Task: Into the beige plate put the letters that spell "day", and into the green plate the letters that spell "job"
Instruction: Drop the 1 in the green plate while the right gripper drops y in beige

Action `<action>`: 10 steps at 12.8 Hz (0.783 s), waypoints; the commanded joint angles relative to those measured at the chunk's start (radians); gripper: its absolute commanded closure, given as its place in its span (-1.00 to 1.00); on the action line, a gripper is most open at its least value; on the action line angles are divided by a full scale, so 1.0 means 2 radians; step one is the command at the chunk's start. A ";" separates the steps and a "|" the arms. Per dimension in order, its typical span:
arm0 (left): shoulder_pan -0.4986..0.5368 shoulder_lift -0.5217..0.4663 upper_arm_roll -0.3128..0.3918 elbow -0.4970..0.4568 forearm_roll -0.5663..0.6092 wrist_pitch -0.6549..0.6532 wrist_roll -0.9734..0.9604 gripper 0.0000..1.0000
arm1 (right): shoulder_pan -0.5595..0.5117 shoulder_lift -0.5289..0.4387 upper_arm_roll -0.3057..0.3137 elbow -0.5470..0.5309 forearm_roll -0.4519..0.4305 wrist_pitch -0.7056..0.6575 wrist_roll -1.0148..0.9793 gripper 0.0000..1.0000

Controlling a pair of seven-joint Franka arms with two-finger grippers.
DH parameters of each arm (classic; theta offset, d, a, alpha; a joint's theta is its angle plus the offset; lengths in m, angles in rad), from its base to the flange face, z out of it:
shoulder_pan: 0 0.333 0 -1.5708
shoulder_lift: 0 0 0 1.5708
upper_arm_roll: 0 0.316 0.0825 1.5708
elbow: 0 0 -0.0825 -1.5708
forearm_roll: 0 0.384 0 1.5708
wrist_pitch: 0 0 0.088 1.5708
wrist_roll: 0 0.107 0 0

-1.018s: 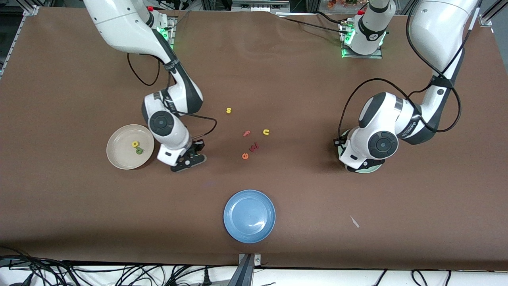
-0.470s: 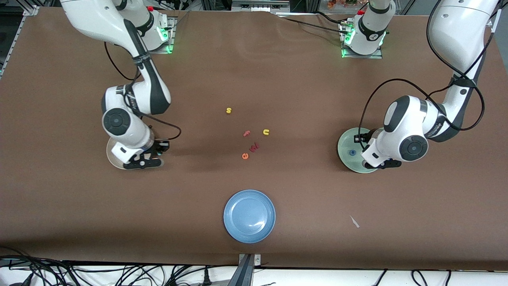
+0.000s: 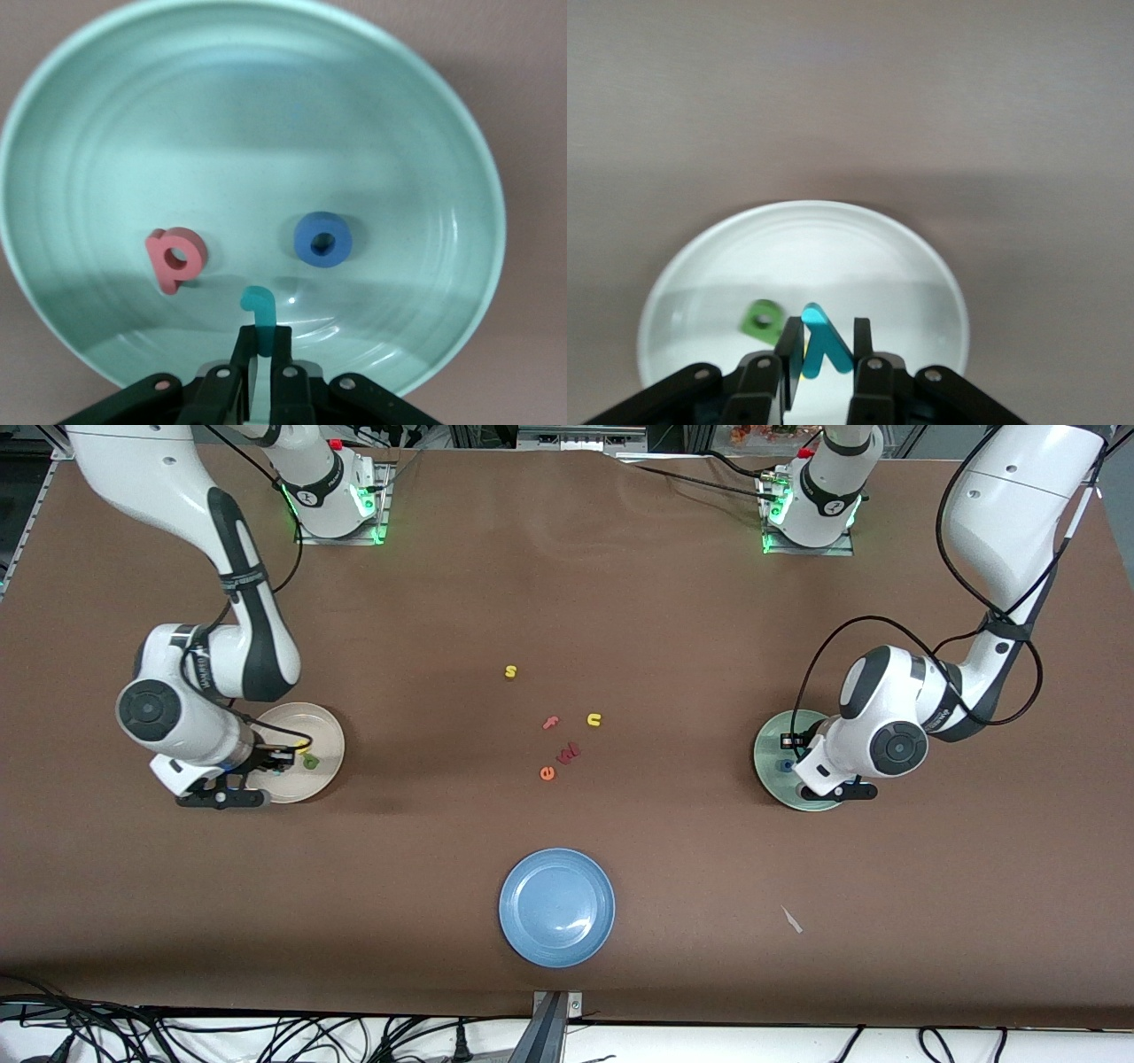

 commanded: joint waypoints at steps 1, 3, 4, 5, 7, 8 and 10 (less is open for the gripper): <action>0.007 -0.006 -0.005 -0.015 0.013 0.010 0.007 0.23 | 0.000 -0.003 0.009 0.006 0.009 -0.017 -0.012 -1.00; 0.007 -0.009 -0.005 -0.016 0.012 0.009 0.007 -1.00 | 0.001 -0.003 0.011 0.032 0.044 -0.062 0.006 -1.00; 0.007 -0.012 -0.005 -0.015 0.012 0.006 0.007 -1.00 | 0.001 -0.003 0.011 0.045 0.053 -0.086 0.007 -1.00; 0.007 -0.019 -0.006 -0.013 0.012 0.003 0.007 -1.00 | 0.002 -0.003 0.011 0.055 0.058 -0.107 0.009 -1.00; 0.006 -0.045 -0.011 -0.009 0.012 -0.006 0.007 -1.00 | 0.002 -0.007 0.011 0.063 0.060 -0.134 0.011 -1.00; 0.006 -0.062 -0.016 -0.005 0.011 -0.019 0.006 -1.00 | 0.002 -0.009 0.011 0.064 0.060 -0.143 0.011 -1.00; 0.005 -0.082 -0.025 0.020 0.007 -0.059 0.006 -1.00 | 0.002 -0.022 0.011 0.065 0.060 -0.171 0.011 -1.00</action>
